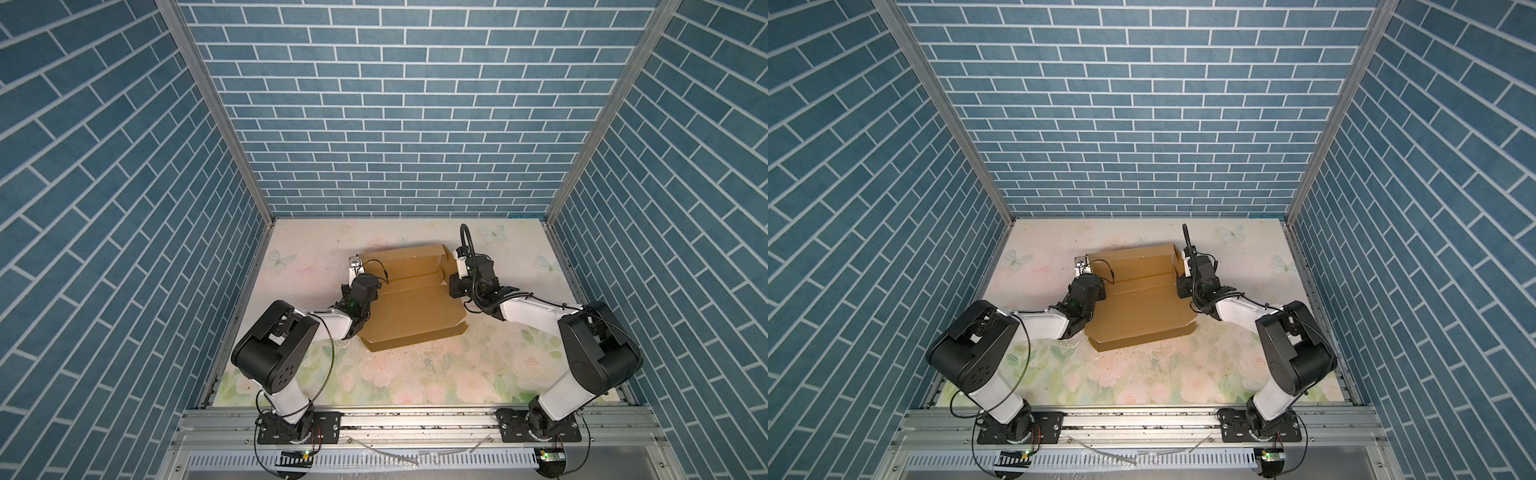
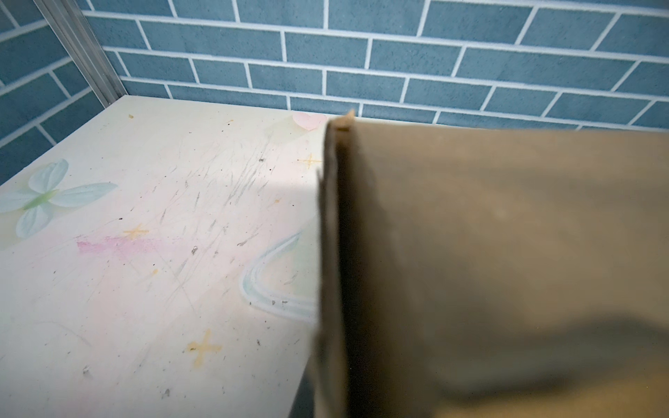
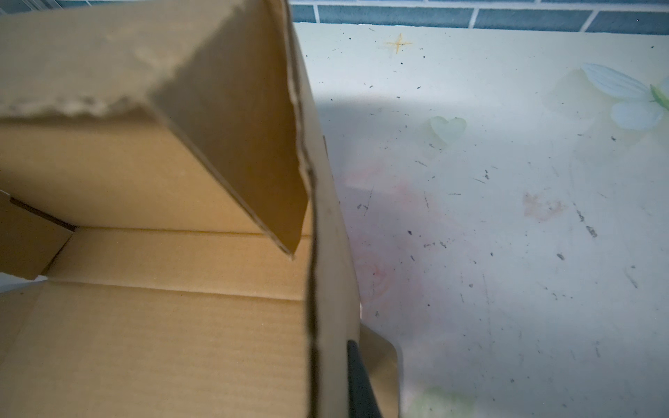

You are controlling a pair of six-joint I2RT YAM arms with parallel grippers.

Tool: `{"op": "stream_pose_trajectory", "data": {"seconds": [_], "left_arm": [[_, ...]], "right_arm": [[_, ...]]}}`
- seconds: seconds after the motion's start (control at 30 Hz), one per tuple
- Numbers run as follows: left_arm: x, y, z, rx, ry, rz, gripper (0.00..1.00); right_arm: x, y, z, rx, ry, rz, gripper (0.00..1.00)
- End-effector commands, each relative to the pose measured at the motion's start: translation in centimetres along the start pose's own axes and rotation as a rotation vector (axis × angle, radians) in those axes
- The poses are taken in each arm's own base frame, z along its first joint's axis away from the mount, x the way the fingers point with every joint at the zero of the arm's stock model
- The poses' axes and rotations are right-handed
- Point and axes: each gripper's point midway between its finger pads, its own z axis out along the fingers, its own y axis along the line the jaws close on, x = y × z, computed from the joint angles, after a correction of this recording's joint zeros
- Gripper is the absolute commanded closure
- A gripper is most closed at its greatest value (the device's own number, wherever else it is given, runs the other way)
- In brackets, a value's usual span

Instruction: Fold the paper box

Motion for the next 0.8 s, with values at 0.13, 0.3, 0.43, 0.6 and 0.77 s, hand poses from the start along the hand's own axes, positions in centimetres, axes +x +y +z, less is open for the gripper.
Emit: {"op": "stream_pose_trajectory", "data": {"seconds": [0.13,0.3,0.43,0.6,0.77], "left_arm": [[2.7,-1.2,-0.5,0.088,0.077,0.085,1.0],[3.0,-1.3,-0.7,0.104,0.083,0.11,1.0],[2.9,-1.0,-1.0,0.1,0.08,0.12,1.0],[2.8,-0.8,-1.1,0.093,0.076,0.128,1.0],[2.8,-0.9,-0.9,0.091,0.077,0.132,1.0]], "right_arm": [[3.7,-0.5,0.4,0.025,0.139,-0.011,0.86],[2.6,-0.3,-0.3,0.022,0.121,-0.019,0.81],[2.0,-0.2,-0.6,0.017,0.118,-0.027,0.76],[1.7,-0.2,-0.8,0.023,0.121,-0.027,0.67],[1.3,0.1,-2.0,0.003,0.099,-0.042,0.54]]}}
